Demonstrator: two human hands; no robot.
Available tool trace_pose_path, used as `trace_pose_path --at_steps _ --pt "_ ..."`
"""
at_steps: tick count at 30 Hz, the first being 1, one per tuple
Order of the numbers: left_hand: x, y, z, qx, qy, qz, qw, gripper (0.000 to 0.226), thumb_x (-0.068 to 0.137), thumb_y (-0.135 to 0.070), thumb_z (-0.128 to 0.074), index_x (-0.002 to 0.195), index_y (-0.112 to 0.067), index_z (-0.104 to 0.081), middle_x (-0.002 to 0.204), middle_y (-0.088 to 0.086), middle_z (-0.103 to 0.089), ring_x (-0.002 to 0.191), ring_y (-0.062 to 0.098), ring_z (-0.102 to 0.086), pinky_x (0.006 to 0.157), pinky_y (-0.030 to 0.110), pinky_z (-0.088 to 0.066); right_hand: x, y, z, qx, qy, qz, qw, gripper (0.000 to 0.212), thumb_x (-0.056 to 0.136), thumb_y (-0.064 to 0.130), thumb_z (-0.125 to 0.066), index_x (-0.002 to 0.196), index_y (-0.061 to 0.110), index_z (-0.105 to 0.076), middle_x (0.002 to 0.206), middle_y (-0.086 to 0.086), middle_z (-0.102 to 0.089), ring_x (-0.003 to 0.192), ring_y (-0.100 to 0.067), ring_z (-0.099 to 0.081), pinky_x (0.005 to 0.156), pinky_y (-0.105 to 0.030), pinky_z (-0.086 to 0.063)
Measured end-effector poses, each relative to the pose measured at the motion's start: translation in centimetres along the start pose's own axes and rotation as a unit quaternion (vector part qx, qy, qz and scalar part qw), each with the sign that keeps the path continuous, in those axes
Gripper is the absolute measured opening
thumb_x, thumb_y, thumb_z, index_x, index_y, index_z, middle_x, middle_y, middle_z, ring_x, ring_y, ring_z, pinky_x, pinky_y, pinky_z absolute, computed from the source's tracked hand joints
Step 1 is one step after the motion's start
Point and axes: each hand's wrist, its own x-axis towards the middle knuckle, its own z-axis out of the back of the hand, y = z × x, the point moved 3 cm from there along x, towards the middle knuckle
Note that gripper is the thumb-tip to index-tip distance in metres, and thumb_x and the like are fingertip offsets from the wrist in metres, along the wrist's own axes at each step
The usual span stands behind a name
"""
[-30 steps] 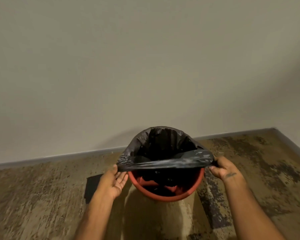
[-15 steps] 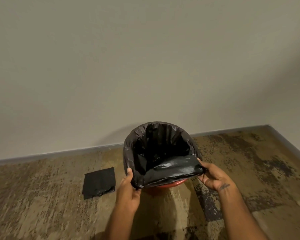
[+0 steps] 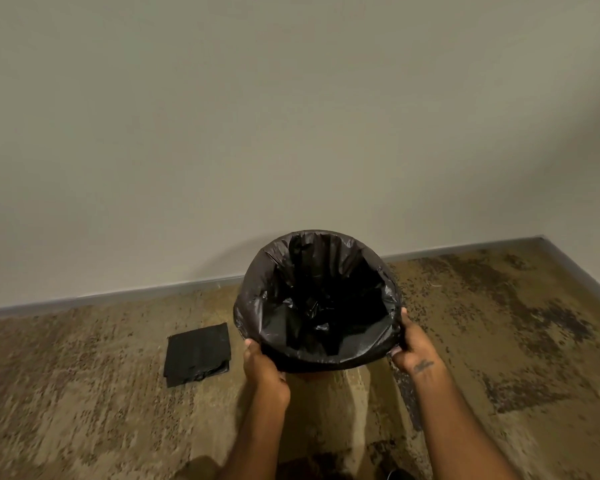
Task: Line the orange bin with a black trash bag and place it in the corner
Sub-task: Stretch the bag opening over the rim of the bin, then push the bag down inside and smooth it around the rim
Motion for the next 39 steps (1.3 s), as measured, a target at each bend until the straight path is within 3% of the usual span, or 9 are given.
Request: trace_pose_path --at_steps 4,8,12,16,19,22,26,33,39 --pt "2.5 -0.3 -0.2 0.013 -0.027 0.026 0.999 0.041 0.104 -0.036 -0.045 0.129 -0.008 -0.061 0.131 0.017 -0.064 0.113 0.032 -0.061 0.097 0.044 -0.051 1.6 0.3 0.6 -0.056 -0.036 0.047 0.997 0.037 0.102 0.032 -0.048 0.124 0.006 -0.061 0.117 -0.014 -0.068 0.102 -0.029 -0.066 0.086 -0.042 -0.056" --pt "3.1 -3.2 0.1 0.072 -0.022 0.059 0.995 0.039 0.102 -0.042 -0.046 0.109 -0.010 -0.066 0.082 0.006 -0.071 0.076 0.024 -0.070 0.066 0.033 -0.058 1.2 2.1 0.7 -0.160 -0.099 0.064 0.980 0.030 0.100 0.040 -0.048 0.099 0.013 -0.061 0.087 -0.006 -0.062 0.071 -0.020 -0.055 0.057 -0.032 -0.048" --pt "1.7 -11.8 -0.4 0.197 -0.161 -0.332 0.908 0.029 0.101 -0.036 -0.047 0.108 -0.011 -0.058 0.099 0.004 -0.056 0.081 0.014 -0.052 0.070 0.030 -0.045 -1.0 9.2 -2.7 -0.342 -0.294 0.357 0.818 0.022 0.099 0.037 -0.049 0.098 0.018 -0.061 0.088 0.001 -0.060 0.069 -0.012 -0.055 0.054 -0.022 -0.041" --pt "-3.0 -13.5 -9.8 0.522 0.148 -0.637 0.548 0.029 0.095 -0.037 -0.051 0.121 -0.027 -0.058 0.125 -0.004 -0.061 0.117 0.016 -0.054 0.099 0.036 -0.040 -2.2 8.9 -13.0 -0.642 0.011 0.547 0.538 0.022 0.097 0.039 -0.049 0.105 0.024 -0.063 0.099 0.007 -0.064 0.085 -0.009 -0.060 0.071 -0.025 -0.046" --pt "-1.8 -9.0 -13.6 0.807 0.240 -0.523 0.136 0.068 0.092 -0.064 -0.037 0.146 -0.024 -0.046 0.161 0.008 -0.034 0.150 0.027 -0.021 0.121 0.050 -0.011 -0.3 3.4 -15.5 -0.856 0.182 0.428 0.225 0.048 0.091 0.055 -0.047 0.124 0.021 -0.057 0.123 -0.009 -0.061 0.117 -0.029 -0.056 0.097 -0.040 -0.043" --pt "1.9 -7.2 -13.3 0.903 0.178 -0.389 -0.043 0.094 0.083 -0.086 -0.022 0.159 -0.031 -0.015 0.168 0.007 0.004 0.152 0.029 0.017 0.120 0.055 0.012 3.3 -0.2 -13.3 -0.940 0.210 0.268 -0.023 0.078 0.086 0.055 -0.057 0.153 0.030 -0.024 0.163 -0.013 -0.014 0.150 -0.034 -0.007 0.119 -0.056 -0.011" --pt "5.0 -7.9 -12.3 0.927 0.107 -0.345 -0.101 0.105 0.073 -0.095 -0.018 0.158 -0.036 -0.001 0.166 0.006 0.017 0.148 0.032 0.029 0.115 0.059 0.018 6.9 -0.6 -10.9 -0.951 0.183 0.195 -0.153 0.081 0.092 0.058 -0.048 0.155 0.040 0.001 0.164 -0.007 0.014 0.149 -0.032 0.018 0.115 -0.059 0.008" --pt "5.8 -8.9 -11.4 0.928 0.081 -0.332 -0.148 0.095 0.080 -0.089 -0.015 0.158 -0.037 0.001 0.166 0.007 0.017 0.148 0.033 0.028 0.116 0.060 0.017 8.7 2.4 -10.1 -0.965 0.111 0.116 -0.208 0.071 0.097 0.058 -0.037 0.155 0.039 -0.002 0.165 -0.005 0.012 0.149 -0.031 0.016 0.114 -0.058 0.015" --pt "4.6 -9.2 -12.8 0.914 0.150 -0.377 -0.021 0.086 0.087 -0.079 -0.025 0.157 -0.029 -0.024 0.168 0.009 -0.004 0.154 0.031 0.008 0.119 0.058 0.012 6.0 2.5 -12.2 -0.976 0.145 0.140 -0.083 0.071 0.093 0.050 -0.051 0.154 0.032 -0.022 0.163 -0.008 -0.019 0.150 -0.032 -0.013 0.119 -0.055 -0.008"
